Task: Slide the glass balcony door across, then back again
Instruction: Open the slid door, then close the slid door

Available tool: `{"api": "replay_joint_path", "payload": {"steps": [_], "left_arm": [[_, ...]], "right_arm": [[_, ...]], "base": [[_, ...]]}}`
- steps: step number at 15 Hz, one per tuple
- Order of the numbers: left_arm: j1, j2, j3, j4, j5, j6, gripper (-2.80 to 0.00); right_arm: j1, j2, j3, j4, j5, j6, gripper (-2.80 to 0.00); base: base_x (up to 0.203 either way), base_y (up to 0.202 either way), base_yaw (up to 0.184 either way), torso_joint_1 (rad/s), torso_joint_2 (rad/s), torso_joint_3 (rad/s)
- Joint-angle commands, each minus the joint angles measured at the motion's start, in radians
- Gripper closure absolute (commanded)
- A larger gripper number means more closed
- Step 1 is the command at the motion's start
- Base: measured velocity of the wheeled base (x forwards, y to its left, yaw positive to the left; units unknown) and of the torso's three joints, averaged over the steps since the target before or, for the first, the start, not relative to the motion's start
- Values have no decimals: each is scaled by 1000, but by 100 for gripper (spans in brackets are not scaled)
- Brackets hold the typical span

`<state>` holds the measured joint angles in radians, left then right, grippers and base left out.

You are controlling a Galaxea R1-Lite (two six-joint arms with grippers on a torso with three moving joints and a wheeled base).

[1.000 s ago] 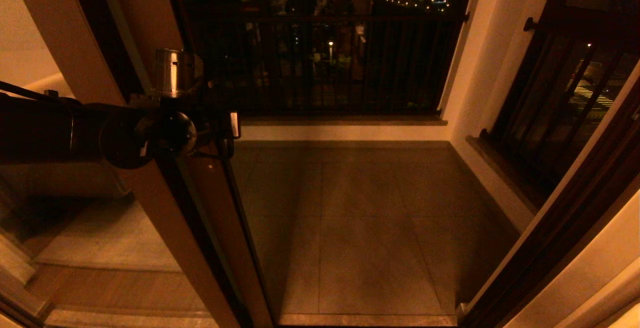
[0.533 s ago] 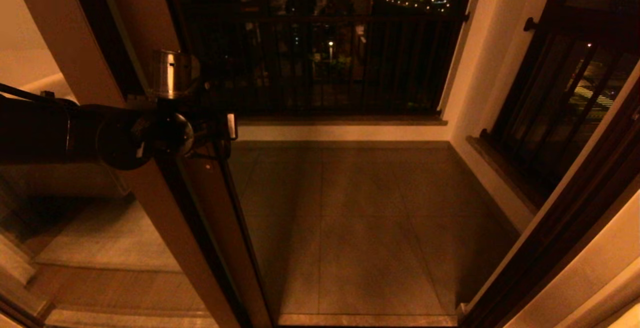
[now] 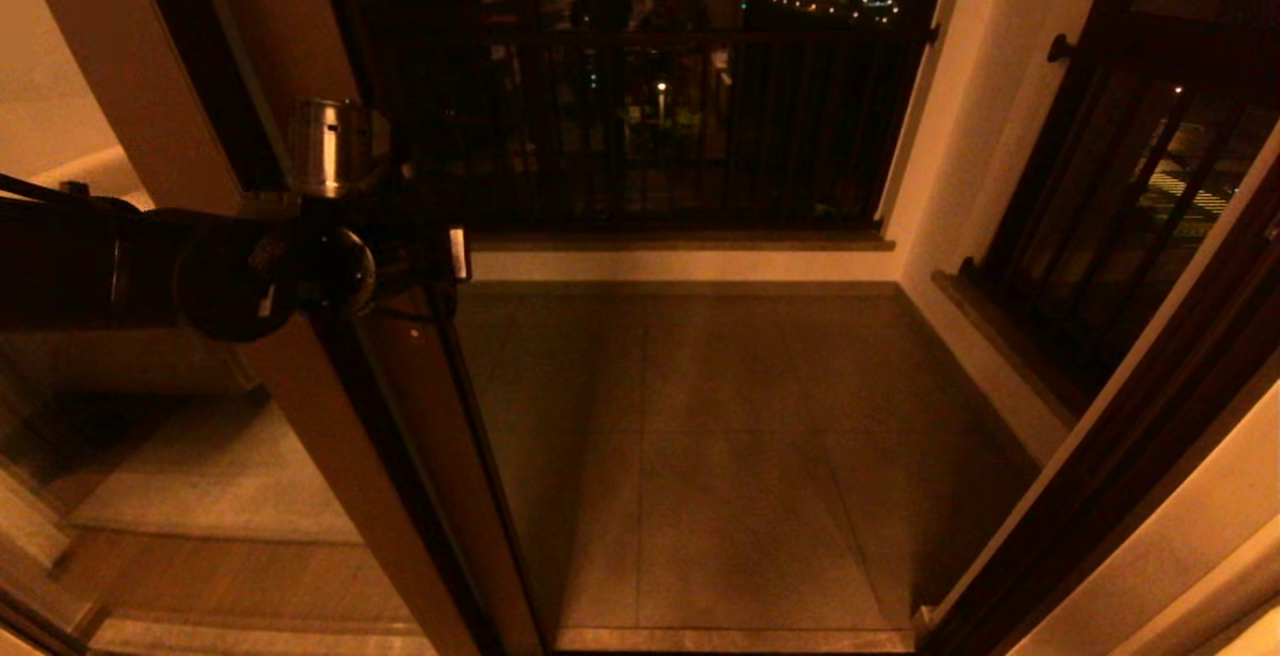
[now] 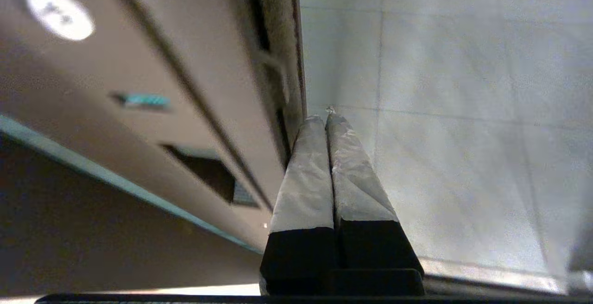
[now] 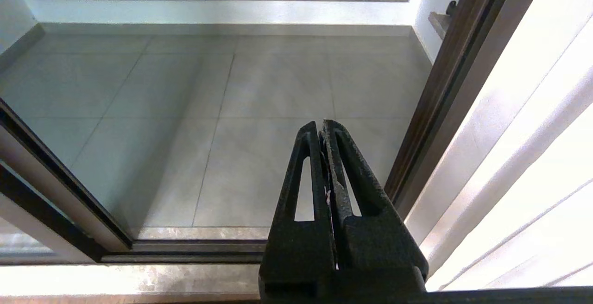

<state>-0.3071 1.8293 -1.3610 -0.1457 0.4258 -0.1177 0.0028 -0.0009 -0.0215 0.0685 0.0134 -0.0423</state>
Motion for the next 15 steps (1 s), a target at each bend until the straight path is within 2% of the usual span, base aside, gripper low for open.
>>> {"api": "replay_joint_path", "payload": {"steps": [1, 3, 6, 8, 11, 13, 15], "left_arm": [[-36, -85, 24, -5, -22, 1, 0], [-91, -172, 85, -5, -38, 4, 0], [-112, -321, 166, 6, -77, 6, 0], [-111, -431, 190, 102, -155, 3, 0], [-90, -521, 171, 402, -278, 1, 0], [-52, -516, 166, 419, -327, 0, 0], [3, -499, 173, 423, -423, -5, 0]], "right_arm": [[0, 1, 0, 1, 0, -1, 0], [0, 1, 0, 1, 0, -1, 0], [0, 1, 0, 1, 0, -1, 0], [0, 1, 0, 1, 0, -1, 0], [0, 1, 0, 1, 0, -1, 0], [0, 2, 0, 1, 0, -1, 0], [0, 1, 0, 1, 0, -1, 0]], "base": [[0, 0, 0, 0, 0, 0], [0, 0, 0, 0, 0, 0], [0, 0, 0, 0, 0, 0], [0, 0, 0, 0, 0, 0], [0, 0, 0, 0, 0, 0], [0, 0, 0, 0, 0, 0], [0, 0, 0, 0, 0, 0]]}}
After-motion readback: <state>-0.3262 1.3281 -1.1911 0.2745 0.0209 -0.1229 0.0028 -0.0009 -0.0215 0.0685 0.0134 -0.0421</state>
